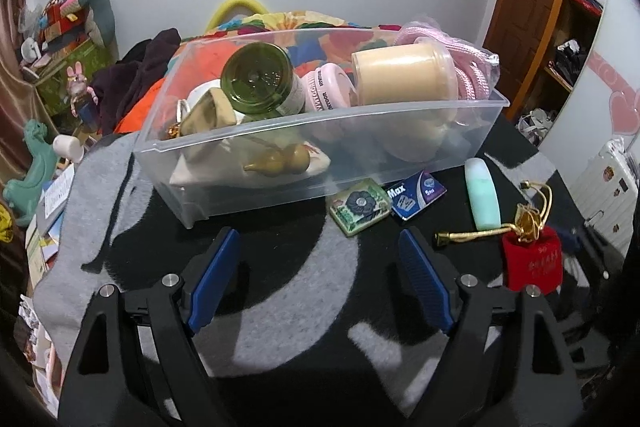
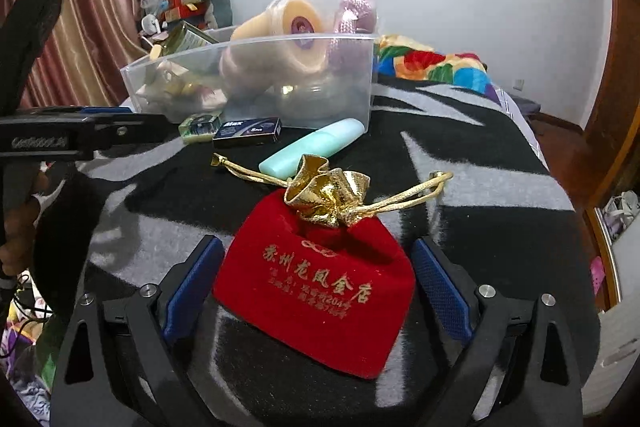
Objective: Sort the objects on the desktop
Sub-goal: 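Grasp the green-patterned tin with the left tool while the right grasps the red pouch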
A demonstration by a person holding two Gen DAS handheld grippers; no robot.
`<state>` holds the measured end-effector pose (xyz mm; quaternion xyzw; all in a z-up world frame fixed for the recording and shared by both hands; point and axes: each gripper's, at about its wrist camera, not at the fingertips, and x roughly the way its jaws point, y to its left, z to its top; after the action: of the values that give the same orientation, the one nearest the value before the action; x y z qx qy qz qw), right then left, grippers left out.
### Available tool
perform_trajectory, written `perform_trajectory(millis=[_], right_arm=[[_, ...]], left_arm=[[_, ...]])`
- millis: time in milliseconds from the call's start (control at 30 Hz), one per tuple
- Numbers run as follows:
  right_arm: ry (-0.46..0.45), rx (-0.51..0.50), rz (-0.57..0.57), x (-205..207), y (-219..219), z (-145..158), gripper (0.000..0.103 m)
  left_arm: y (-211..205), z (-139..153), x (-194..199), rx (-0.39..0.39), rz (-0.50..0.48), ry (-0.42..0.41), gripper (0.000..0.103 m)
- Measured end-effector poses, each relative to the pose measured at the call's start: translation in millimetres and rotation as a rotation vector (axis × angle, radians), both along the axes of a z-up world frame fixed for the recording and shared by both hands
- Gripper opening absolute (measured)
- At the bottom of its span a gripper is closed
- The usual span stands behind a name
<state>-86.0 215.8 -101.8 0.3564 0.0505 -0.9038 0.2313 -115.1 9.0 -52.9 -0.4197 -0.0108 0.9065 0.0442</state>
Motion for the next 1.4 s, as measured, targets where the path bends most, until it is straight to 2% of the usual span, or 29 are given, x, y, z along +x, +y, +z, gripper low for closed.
perform_trajectory(millis=[100, 167, 300, 333, 367, 567, 633, 667, 733, 800, 867, 933, 1000, 1100, 1167, 1267, 1400], right_arm=[[0.005, -0.017, 0.004, 1, 5, 3, 0.071], [0.012, -0.023, -0.003, 2, 9, 4, 0.051], [0.009, -0.056, -0.024, -1, 22, 8, 0.026], [0.001, -0.075, -0.034, -3, 28, 9, 0.009], [-0.003, -0.080, -0.041, -5, 31, 10, 0.007], [0.013, -0.105, -0.056, -6, 42, 15, 0.007], [0.017, -0.089, -0.045, -5, 41, 16, 0.007], [0.012, -0.083, -0.042, -4, 40, 16, 0.008], [-0.011, -0.105, -0.033, -6, 44, 17, 0.009], [-0.036, -0.145, -0.045, -10, 52, 17, 0.017], [-0.050, -0.162, -0.067, -13, 59, 16, 0.036], [-0.058, -0.175, -0.084, -15, 65, 15, 0.043], [-0.062, -0.185, -0.086, -14, 70, 16, 0.045], [-0.058, -0.150, -0.078, -11, 70, 17, 0.056], [-0.042, -0.126, -0.072, -7, 69, 18, 0.067], [-0.030, -0.104, -0.093, -5, 73, 19, 0.072], [-0.034, -0.091, -0.150, -11, 83, 18, 0.072]], left_arm=[[4, -2, -6, 0.008, 0.008, -0.012, 0.082], [7, -4, -10, 0.006, 0.025, -0.012, 0.082], [12, -5, -15, 0.010, 0.029, -0.014, 0.082], [14, -6, -17, 0.006, 0.032, -0.014, 0.082], [15, -7, -19, -0.001, 0.033, -0.013, 0.082], [22, -11, -30, -0.001, 0.042, -0.025, 0.082], [22, -13, -33, 0.012, 0.051, -0.032, 0.078], [21, -15, -35, 0.023, 0.055, -0.041, 0.073], [18, -20, -39, 0.060, 0.059, -0.062, 0.068], [11, -23, -41, 0.114, 0.073, -0.069, 0.066], [6, -23, -41, 0.140, 0.092, -0.066, 0.057], [1, -24, -39, 0.147, 0.105, -0.061, 0.048], [0, -24, -37, 0.139, 0.106, -0.061, 0.036], [-1, -23, -33, 0.130, 0.100, -0.056, 0.033], [0, -23, -28, 0.122, 0.095, -0.053, 0.033], [0, -20, -20, 0.102, 0.083, -0.043, 0.033], [3, -16, -1, 0.043, 0.064, -0.022, 0.033]])
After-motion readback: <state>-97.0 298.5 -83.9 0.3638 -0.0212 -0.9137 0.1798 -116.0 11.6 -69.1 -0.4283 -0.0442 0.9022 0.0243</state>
